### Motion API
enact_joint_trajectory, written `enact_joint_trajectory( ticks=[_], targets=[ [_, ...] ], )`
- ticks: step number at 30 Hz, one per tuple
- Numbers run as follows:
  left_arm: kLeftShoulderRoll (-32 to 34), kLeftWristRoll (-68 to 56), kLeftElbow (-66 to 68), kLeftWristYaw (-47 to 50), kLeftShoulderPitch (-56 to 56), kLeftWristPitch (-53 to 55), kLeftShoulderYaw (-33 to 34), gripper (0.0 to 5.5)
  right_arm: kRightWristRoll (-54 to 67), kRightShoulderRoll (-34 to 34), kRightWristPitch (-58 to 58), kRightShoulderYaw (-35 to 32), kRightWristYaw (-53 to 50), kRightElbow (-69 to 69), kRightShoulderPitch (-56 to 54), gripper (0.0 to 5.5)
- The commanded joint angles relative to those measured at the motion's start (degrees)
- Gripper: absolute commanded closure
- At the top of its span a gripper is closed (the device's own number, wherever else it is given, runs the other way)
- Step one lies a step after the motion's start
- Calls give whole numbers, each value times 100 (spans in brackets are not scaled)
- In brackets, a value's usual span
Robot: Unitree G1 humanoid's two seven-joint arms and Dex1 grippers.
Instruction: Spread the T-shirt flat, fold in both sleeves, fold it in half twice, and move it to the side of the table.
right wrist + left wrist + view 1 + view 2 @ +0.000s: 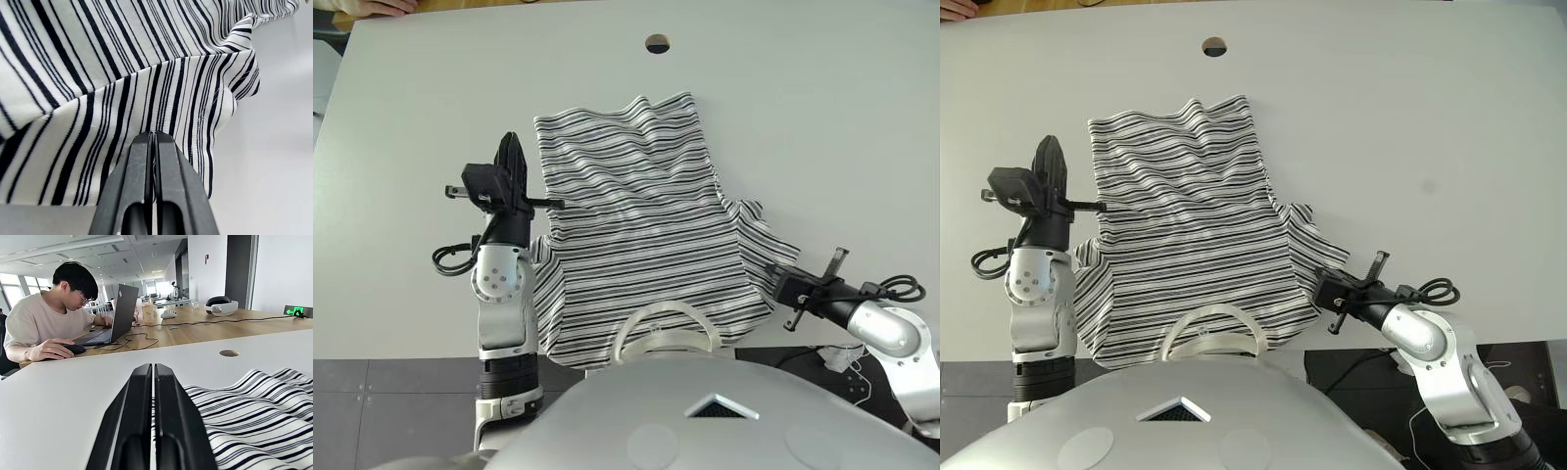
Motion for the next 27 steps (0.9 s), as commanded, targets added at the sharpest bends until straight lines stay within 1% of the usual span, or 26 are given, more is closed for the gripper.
enact_joint_trajectory(
  ticks=[1,4,6,7,9,10,12,14,16,19,21,27],
  targets=[
    [28,41,116,-3,-121,56,17,538,210,155,277,14,150,168,193,540],
    [21,57,182,4,-155,26,16,538,1560,1206,155,-784,-441,-466,-989,540],
    [16,64,248,10,-180,-8,24,538,2735,1737,745,-1177,-531,-745,-1886,540],
    [10,69,279,19,-189,-24,28,538,3258,1920,1119,-1187,-488,-691,-2301,540],
    [6,78,343,21,-221,-52,24,538,3693,2136,1609,-974,-444,-372,-2872,540],
    [7,79,395,14,-263,-65,14,538,3705,2267,1667,-787,-451,-67,-3113,540],
    [3,79,480,7,-338,-81,-3,538,3358,2475,1599,-226,-451,894,-3622,540],
    [-9,84,513,14,-362,-96,-20,538,2906,2735,1393,319,-484,2090,-4219,540],
    [-25,97,526,19,-368,-107,-45,538,2491,3158,981,606,-724,3420,-4924,540],
    [-39,110,546,3,-407,-98,-100,538,2042,3624,547,830,-1039,4946,-5625,540],
    [-44,113,531,-2,-412,-85,-124,538,1859,3770,397,901,-1131,5543,-5858,540],
    [-71,134,381,8,-324,-34,-206,538,1476,4087,62,845,-1419,7350,-6553,540]
  ],
)
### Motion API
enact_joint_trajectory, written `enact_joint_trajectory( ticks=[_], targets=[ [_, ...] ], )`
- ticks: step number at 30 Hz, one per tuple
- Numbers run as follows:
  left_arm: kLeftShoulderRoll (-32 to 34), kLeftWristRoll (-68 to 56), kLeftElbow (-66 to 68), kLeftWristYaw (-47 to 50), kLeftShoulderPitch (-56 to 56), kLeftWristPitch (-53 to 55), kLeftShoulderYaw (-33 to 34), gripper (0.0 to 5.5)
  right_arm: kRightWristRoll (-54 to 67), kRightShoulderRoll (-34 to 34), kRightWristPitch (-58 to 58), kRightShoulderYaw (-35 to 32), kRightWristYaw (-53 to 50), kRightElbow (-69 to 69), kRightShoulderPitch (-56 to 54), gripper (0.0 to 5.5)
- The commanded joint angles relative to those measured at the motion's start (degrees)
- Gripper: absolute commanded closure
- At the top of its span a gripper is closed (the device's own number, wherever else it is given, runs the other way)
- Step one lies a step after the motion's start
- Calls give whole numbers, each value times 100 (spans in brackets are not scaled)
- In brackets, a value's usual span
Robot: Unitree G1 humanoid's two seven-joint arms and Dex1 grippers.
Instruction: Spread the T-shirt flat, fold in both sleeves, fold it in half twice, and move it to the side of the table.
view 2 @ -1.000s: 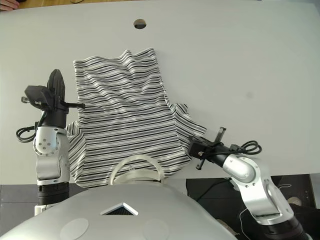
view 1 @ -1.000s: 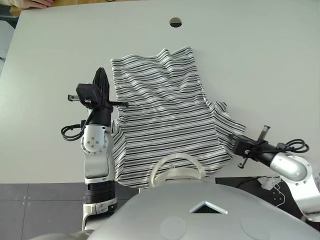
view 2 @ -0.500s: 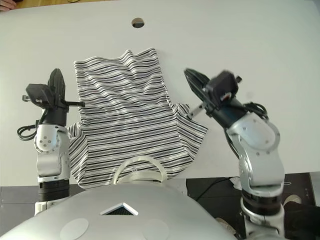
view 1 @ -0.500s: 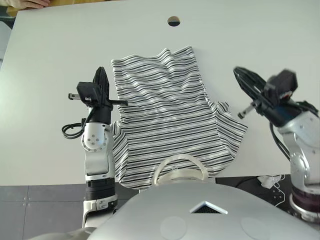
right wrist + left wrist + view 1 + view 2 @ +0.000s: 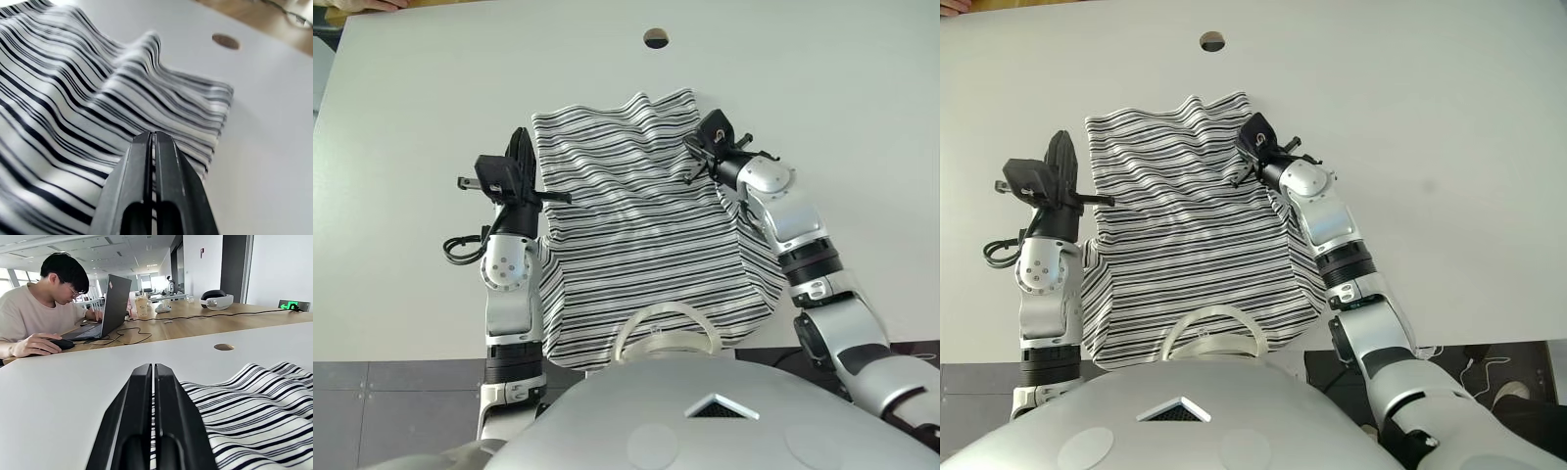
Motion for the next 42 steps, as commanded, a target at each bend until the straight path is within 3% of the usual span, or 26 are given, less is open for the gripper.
enact_joint_trajectory(
  ticks=[1,9,18,26,30,34,42],
  targets=[
    [-10,68,-127,-2,40,62,-62,538,-290,192,-153,-29,-236,1160,-540,540],
    [-15,55,-294,-15,143,125,-104,538,-591,64,-527,-195,-609,2305,-827,540],
    [17,30,-318,-9,178,136,-47,538,-516,-715,-301,-488,-256,1127,38,540],
    [70,13,-204,-38,100,99,59,538,-545,-705,-244,-765,-664,272,305,540],
    [214,-187,-372,-271,123,240,104,530,364,-305,-1457,-1460,-914,-2071,781,540],
    [1110,-919,-1311,-1532,738,1395,-108,469,1222,-46,-1339,-1861,-1067,-4618,1195,540],
    [2267,-2620,-2057,-2780,2034,3264,943,351,2121,-79,-307,-2037,-1184,-6400,2121,540]
  ],
)
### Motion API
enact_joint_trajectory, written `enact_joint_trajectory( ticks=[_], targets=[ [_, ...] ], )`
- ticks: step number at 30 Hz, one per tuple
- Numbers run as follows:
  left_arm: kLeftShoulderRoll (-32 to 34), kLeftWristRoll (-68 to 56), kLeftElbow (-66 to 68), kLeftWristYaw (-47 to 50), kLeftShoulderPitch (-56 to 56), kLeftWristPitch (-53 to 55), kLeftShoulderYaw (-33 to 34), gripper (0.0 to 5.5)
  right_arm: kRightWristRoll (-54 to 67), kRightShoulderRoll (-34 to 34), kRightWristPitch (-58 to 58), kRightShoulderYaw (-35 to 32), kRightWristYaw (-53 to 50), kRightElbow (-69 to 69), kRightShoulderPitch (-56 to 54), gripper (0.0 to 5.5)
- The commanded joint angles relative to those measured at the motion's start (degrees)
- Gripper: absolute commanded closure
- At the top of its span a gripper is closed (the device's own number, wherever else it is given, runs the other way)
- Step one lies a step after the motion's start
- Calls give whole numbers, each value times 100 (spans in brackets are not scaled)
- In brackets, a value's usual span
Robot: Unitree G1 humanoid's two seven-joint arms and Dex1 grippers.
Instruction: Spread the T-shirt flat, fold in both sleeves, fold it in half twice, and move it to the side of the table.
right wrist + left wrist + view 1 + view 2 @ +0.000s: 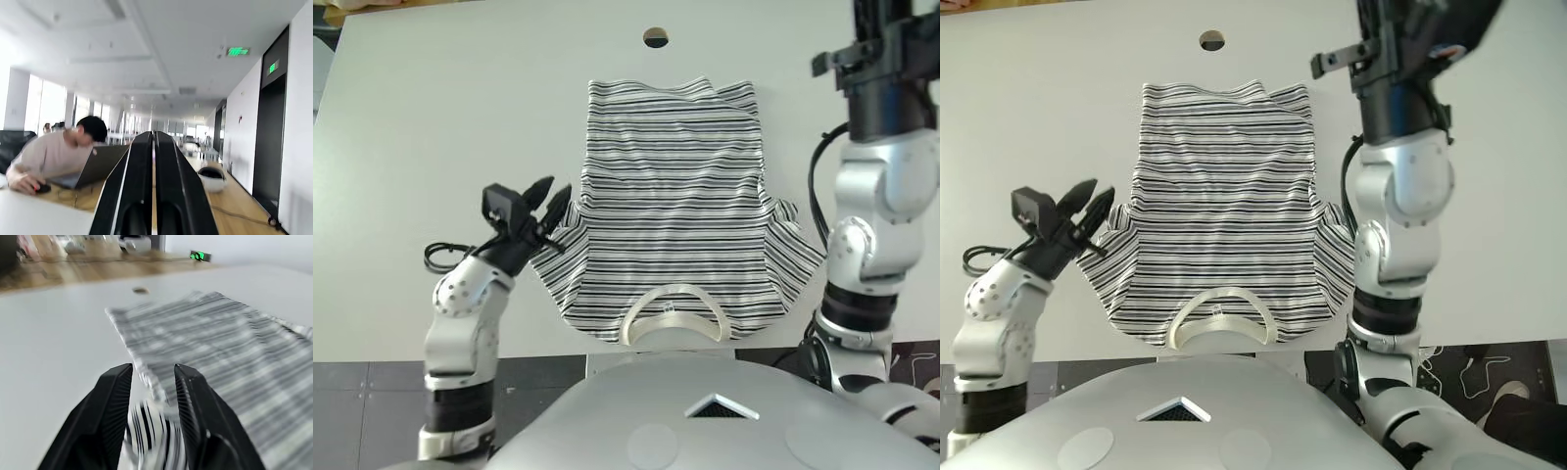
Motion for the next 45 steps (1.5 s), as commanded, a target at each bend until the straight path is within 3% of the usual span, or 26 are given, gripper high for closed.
enact_joint_trajectory(
  ticks=[1,8,21,36,40,45],
  targets=[
    [534,-478,-134,-465,629,690,534,332,218,-34,391,-34,-22,-339,370,540],
    [1093,-342,229,-961,1145,1095,665,332,140,100,550,52,-191,-275,316,540],
    [1159,313,897,-990,904,787,211,332,225,73,675,80,-195,-543,461,540],
    [1066,42,384,-1304,1091,401,174,532,196,-42,734,-63,-223,-587,589,540],
    [762,-29,-93,-1370,964,-188,71,539,209,-129,742,-183,-182,-609,782,540],
    [665,108,-520,-1250,731,-99,-447,539,230,-343,824,-272,3,-873,1292,540]
  ],
)
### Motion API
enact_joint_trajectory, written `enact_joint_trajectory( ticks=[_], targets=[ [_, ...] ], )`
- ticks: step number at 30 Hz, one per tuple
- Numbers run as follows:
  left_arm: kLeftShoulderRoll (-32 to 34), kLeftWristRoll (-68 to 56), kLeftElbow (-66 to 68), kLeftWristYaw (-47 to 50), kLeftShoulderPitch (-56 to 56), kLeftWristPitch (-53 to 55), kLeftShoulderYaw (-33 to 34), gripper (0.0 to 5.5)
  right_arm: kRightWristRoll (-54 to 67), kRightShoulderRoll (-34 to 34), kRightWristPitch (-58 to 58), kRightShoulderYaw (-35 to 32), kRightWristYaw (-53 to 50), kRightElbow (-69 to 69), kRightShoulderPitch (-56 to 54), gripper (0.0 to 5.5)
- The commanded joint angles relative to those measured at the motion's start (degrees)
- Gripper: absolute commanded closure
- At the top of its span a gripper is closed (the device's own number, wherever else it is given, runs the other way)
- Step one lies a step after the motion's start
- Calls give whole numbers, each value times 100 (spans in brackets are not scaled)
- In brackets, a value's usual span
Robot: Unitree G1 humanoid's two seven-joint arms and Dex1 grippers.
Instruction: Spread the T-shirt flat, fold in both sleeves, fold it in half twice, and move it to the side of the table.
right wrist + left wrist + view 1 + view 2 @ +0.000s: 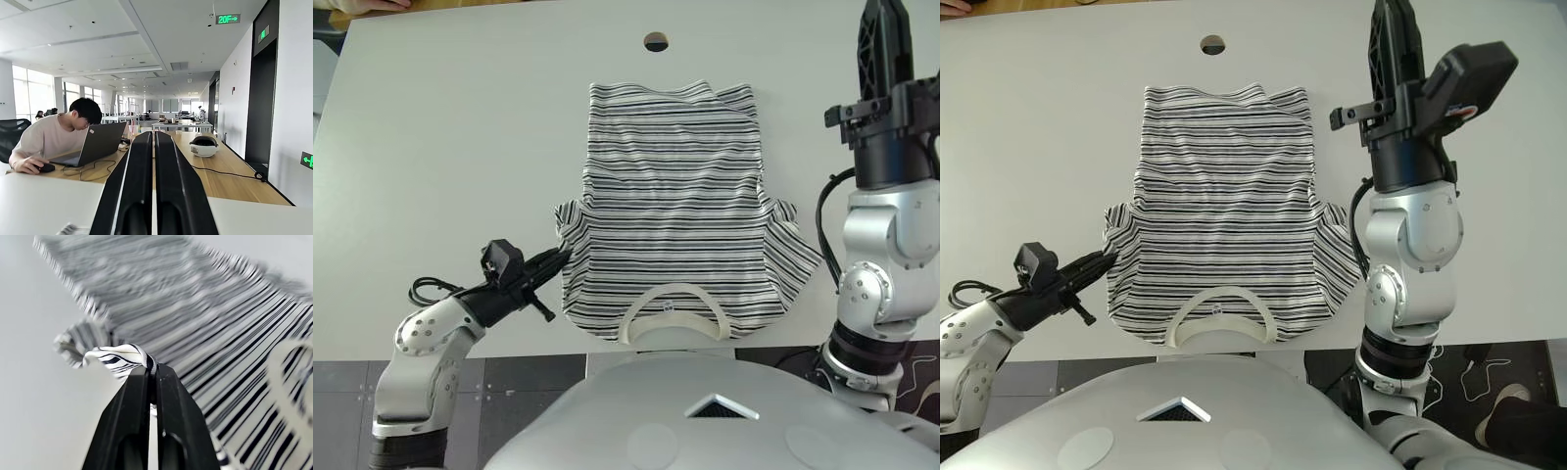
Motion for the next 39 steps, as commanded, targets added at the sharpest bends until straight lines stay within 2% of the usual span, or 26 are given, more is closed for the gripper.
enact_joint_trajectory(
  ticks=[1,6,10,16,20,23,29,34,39],
  targets=[
    [21,318,-250,127,-180,135,-562,539,73,-208,146,-179,136,-253,415,540],
    [80,980,-321,351,-399,375,-1509,539,223,-411,316,-554,213,-441,886,540],
    [-26,1418,-229,640,-595,670,-2119,539,-89,-680,602,-721,301,-394,1881,540],
    [-217,1484,-53,957,-661,890,-2278,438,-371,-934,963,-564,668,-290,3744,437],
    [-419,1192,-54,1021,-612,910,-2120,375,-519,-928,669,-629,828,83,4375,362],
    [-717,852,-2,1196,-727,943,-1783,371,-626,-1032,686,-594,898,229,4272,331],
    [-1445,-437,-665,1226,-886,294,-841,371,-904,-1104,743,-605,895,1007,3951,331],
    [-1676,-858,-742,1480,-961,158,-475,371,-961,-1263,960,-274,1178,1237,3972,331],
    [-1849,-684,-525,1985,-1256,-12,-130,371,-1002,-1359,1050,-253,1205,1389,4055,412]
  ],
)
